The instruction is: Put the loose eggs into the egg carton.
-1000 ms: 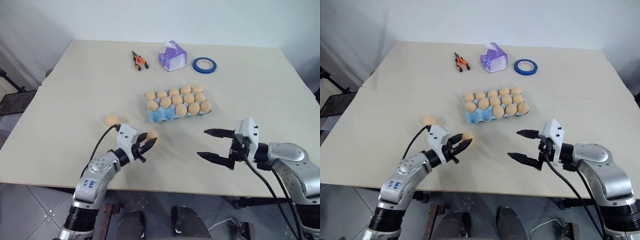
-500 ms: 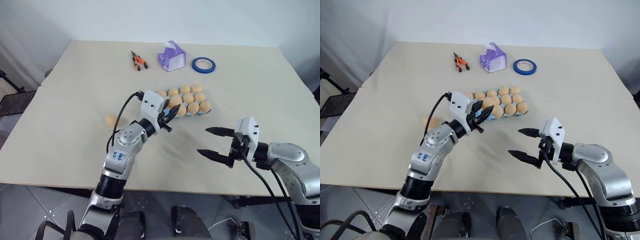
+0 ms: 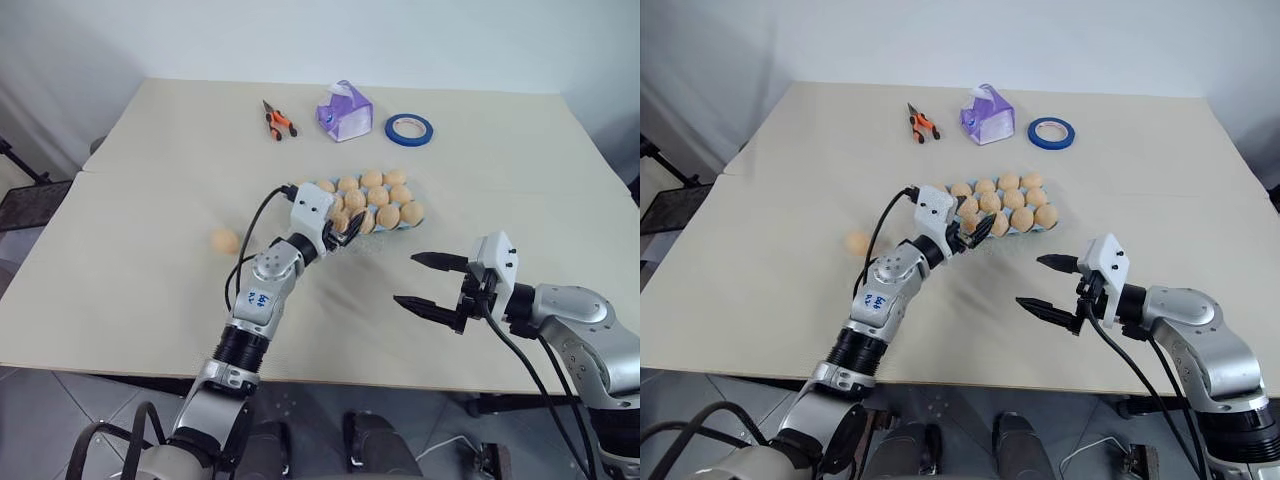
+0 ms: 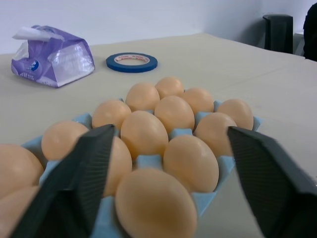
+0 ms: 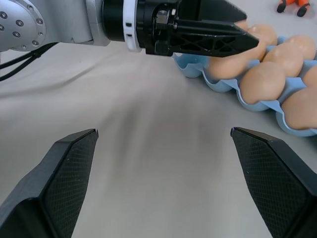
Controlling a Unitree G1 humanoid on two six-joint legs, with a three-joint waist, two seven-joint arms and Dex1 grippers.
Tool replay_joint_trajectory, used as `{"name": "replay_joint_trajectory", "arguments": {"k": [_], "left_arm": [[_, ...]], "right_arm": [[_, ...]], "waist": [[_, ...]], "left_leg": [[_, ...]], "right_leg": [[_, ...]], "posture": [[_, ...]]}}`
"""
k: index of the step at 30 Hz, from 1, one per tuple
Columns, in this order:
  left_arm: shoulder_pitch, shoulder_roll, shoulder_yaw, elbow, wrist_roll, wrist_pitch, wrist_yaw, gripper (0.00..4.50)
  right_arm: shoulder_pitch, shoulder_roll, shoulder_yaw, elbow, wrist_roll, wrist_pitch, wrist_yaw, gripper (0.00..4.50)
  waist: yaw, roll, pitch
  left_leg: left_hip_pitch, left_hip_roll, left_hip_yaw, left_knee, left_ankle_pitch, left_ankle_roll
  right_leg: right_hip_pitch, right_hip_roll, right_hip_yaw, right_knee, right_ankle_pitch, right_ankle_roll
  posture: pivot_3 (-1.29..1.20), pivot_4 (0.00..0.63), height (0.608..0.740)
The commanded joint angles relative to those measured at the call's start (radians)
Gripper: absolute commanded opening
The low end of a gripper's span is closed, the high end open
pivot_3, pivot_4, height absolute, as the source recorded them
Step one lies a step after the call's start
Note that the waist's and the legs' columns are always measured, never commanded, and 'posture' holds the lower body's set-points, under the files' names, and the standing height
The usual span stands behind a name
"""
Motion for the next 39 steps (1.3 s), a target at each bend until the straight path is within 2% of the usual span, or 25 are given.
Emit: {"name": "replay_joint_trajectory", "arguments": {"k": [1,3,7,10,13,18,23,26,32,35,39], "left_arm": [[-0.001,-0.006,0.002,-0.05,0.003,-0.006,-0.011,4.46],[0.022,0.002,-0.001,-0.096,0.0,0.013,-0.018,4.46],[0.144,0.044,0.0,-0.311,-0.072,0.099,-0.099,4.46],[0.291,0.123,0.018,-0.514,-0.129,0.201,-0.156,4.46],[0.433,0.212,0.077,-0.67,-0.215,0.282,-0.21,4.46],[0.574,0.323,0.232,-0.8,-0.38,0.385,-0.272,4.46],[0.653,0.407,0.396,-0.781,-0.457,0.37,-0.316,4.46],[0.708,0.479,0.48,-0.711,-0.437,0.332,-0.361,4.46],[0.71,0.518,0.539,-0.634,-0.417,0.295,-0.345,4.46],[0.657,0.518,0.559,-0.555,-0.375,0.267,-0.281,4.46],[0.557,0.522,0.517,-0.443,-0.335,0.254,-0.261,4.46]], "right_arm": [[-0.006,-0.002,-0.022,-0.011,-0.005,-0.023,0.0,4.5],[-0.005,-0.003,-0.023,-0.008,-0.006,-0.025,0.001,4.5],[-0.006,-0.003,-0.024,-0.002,-0.009,-0.028,0.005,4.5],[-0.007,-0.001,-0.021,0.004,-0.012,-0.033,0.008,4.5],[-0.014,0.004,-0.016,0.012,-0.013,-0.037,0.008,4.5],[-0.021,0.006,-0.007,0.019,-0.012,-0.041,0.017,4.5],[-0.031,0.009,0.002,0.025,-0.014,-0.042,0.025,4.5],[-0.041,0.014,0.01,0.031,-0.019,-0.042,0.026,4.5],[-0.053,0.018,0.013,0.03,-0.02,-0.038,0.026,4.5],[-0.052,0.018,0.012,0.03,-0.023,-0.039,0.027,4.5],[-0.063,0.019,0.015,0.028,-0.022,-0.032,0.023,4.5]], "waist": [[0.0,0.0,0.0],[-0.001,0.0,0.0],[-0.005,0.0,0.0],[-0.006,0.0,0.0],[-0.009,0.0,0.0],[-0.003,0.0,0.0],[-0.005,0.0,0.0],[-0.008,0.0,0.0],[-0.005,0.0,0.0],[-0.005,0.0,0.0],[-0.005,0.0,0.0]], "left_leg": [[0.0,0.0,0.0,0.0,0.0,0.0],[0.0,0.0,0.0,0.0,0.0,0.0],[0.0,0.0,0.0,0.0,0.0,0.0],[0.001,0.001,0.0,-0.001,0.0,-0.001],[0.002,0.002,0.0,-0.001,0.0,-0.002],[0.002,0.001,-0.001,0.0,0.001,-0.001],[0.002,0.0,-0.001,-0.001,0.001,-0.001],[0.002,0.001,-0.001,-0.003,0.001,-0.001],[0.001,0.001,-0.002,-0.004,0.0,-0.003],[0.001,0.001,-0.002,-0.005,-0.001,-0.003],[0.001,0.001,-0.002,-0.005,-0.001,-0.003]], "right_leg": [[0.0,0.0,0.0,0.0,0.0,0.0],[0.0,0.0,0.0,0.0,0.0,0.0],[0.0,0.0,0.0,0.0,0.0,0.0],[0.0,0.0,0.0,0.001,0.0,-0.001],[0.0,0.0,0.001,0.002,-0.001,-0.002],[0.001,-0.002,-0.001,0.002,-0.001,-0.003],[0.001,-0.003,-0.001,0.0,0.0,-0.004],[0.0,-0.003,-0.001,0.0,-0.002,-0.006],[-0.001,-0.004,-0.003,-0.001,-0.003,-0.008],[-0.001,-0.005,-0.004,-0.002,-0.002,-0.008],[-0.001,-0.005,-0.004,-0.003,-0.002,-0.007]], "posture": [[0.0,0.15,0.74],[0.0,0.15,0.74],[0.0,0.15,0.74],[0.0,0.15,0.74],[0.0,0.15,0.74],[0.0,0.15,0.74],[0.0,0.15,0.74],[0.0,0.15,0.74],[0.0,0.15,0.74],[0.0,0.15,0.74],[0.0,0.15,0.74]]}}
